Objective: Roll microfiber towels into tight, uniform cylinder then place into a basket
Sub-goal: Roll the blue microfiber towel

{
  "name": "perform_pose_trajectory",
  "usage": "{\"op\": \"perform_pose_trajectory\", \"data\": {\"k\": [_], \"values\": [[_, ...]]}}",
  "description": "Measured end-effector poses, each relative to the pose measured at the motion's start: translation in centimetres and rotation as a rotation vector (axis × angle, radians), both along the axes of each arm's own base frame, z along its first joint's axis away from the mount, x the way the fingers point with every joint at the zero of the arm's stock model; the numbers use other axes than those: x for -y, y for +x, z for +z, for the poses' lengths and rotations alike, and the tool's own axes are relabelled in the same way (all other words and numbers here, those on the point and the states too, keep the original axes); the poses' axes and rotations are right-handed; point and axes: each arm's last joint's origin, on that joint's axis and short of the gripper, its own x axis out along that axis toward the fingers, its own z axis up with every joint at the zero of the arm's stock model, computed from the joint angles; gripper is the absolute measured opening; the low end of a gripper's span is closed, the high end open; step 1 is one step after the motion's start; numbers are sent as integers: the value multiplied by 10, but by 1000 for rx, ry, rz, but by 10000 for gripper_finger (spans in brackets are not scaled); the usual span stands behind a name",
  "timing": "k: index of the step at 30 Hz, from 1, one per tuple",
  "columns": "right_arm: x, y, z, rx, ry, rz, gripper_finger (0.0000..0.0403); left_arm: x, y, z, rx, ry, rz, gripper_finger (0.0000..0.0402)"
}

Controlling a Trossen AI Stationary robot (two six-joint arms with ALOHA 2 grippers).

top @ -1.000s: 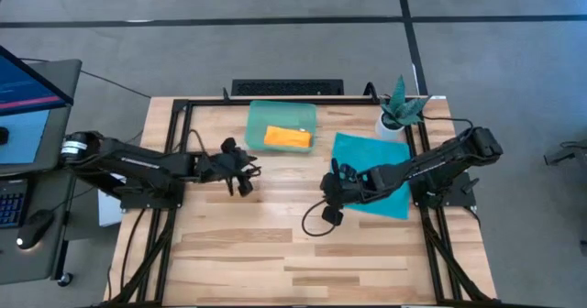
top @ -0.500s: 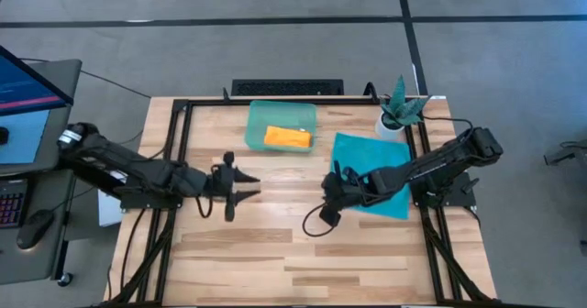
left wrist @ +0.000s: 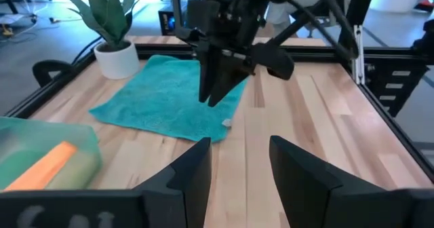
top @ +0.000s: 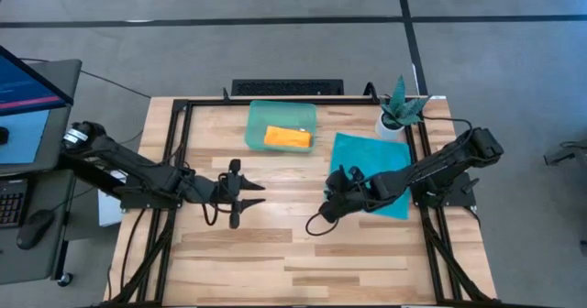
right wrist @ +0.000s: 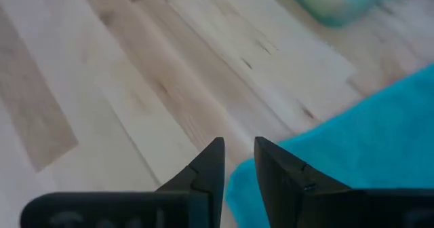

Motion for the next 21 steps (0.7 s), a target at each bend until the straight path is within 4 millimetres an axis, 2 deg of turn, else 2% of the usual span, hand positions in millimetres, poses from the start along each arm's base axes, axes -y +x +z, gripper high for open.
{"op": "perform_pose_trajectory", "data": {"k": [7,14,21], "values": [[10,-11,-20,-51,14,-76,102,0,0,0,3,-29,7,141],[23,-10,-22,-59,13,-122,102,0,0,0,1,-30,7,141],[24,-14,-28,-52,39,-171,102,0,0,0,-2,-29,6,141]]}}
